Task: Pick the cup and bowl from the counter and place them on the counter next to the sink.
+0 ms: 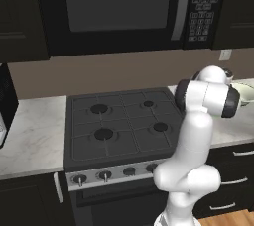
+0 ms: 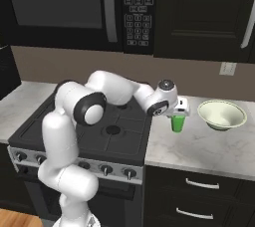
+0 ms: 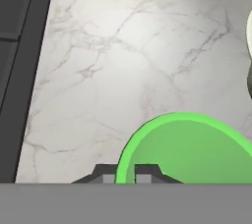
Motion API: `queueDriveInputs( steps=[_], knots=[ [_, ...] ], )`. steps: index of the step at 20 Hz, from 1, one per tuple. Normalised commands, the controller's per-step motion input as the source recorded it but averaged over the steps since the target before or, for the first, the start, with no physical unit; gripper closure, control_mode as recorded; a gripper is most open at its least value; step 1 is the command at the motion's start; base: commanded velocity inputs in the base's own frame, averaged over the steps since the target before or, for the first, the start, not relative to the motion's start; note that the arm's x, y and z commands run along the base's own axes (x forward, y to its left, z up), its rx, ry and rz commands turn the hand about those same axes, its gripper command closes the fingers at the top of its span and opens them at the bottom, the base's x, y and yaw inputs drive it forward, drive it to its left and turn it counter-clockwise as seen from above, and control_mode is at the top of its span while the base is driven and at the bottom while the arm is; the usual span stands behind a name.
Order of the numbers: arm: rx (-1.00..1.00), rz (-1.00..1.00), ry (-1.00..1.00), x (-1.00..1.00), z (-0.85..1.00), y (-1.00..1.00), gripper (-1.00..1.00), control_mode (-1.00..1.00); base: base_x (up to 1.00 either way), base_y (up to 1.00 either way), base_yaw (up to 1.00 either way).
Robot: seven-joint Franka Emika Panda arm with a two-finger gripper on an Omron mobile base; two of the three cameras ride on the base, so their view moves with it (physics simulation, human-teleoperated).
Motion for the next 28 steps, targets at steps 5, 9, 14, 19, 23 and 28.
queueDriveInputs(
  steps=[5,9,14,19,23,28],
  knots=[
    [0.00,0.00,-0.16,-0.18,0.23,0.22,1.00,-1.00,0.00,0.00,0.00],
    [0.00,0.00,-0.15,-0.13,0.27,0.27,1.00,-1.00,0.00,0.00,0.00],
    [0.00,0.01,-0.15,-0.33,0.25,0.30,1.00,-1.00,0.00,0.00,0.00],
    [-0.01,0.00,-0.12,-0.15,0.28,0.27,1.00,-1.00,0.00,0.00,0.00],
    [0.00,0.00,-0.03,-0.22,0.28,0.09,1.00,-1.00,0.00,0.00,0.00],
    [0.00,0.02,-0.01,-0.34,0.23,0.11,1.00,-1.00,0.00,0.00,0.00]
  ],
)
